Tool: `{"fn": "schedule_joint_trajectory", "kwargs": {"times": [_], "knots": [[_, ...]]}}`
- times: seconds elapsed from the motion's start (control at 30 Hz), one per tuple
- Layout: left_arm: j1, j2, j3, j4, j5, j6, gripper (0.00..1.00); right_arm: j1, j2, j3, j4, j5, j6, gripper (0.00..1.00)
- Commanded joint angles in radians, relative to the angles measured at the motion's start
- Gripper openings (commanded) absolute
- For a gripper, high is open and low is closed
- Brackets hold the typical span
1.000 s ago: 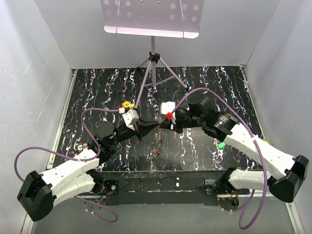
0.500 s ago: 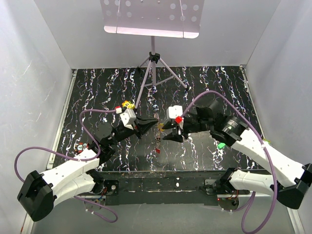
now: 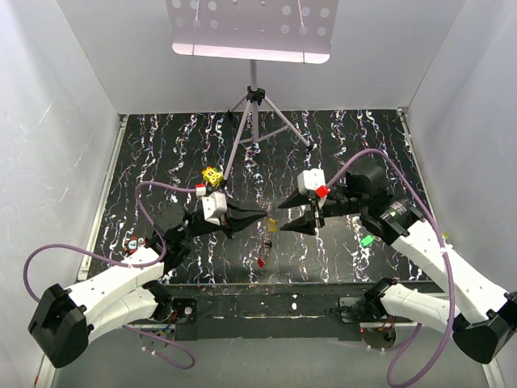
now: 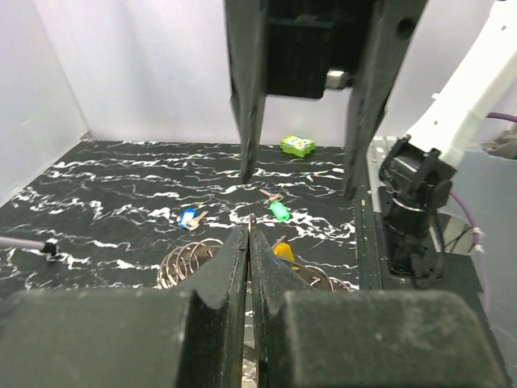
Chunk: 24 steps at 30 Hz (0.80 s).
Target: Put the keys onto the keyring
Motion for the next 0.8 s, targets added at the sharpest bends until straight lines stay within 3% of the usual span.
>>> {"fn": "schedule_joint_trajectory", "kwargs": {"times": [0.0,0.27,0.77], "knots": [[0.005,-0.01,0.054,0.064,0.084,-0.02,0.0,-0.002,0.008,-0.044,0.141,-0.071,0.034,0.59],[0.005,0.007,0.05,0.107,0.096,-0.058,0.0,-0.011,0.006,-0.101,0.298,-0.086,0.189,0.43],[0.004,0.012,0.028,0.165,0.076,-0.103,0.0,-0.013,0.017,-0.138,0.373,-0.041,0.305,0.29]]}}
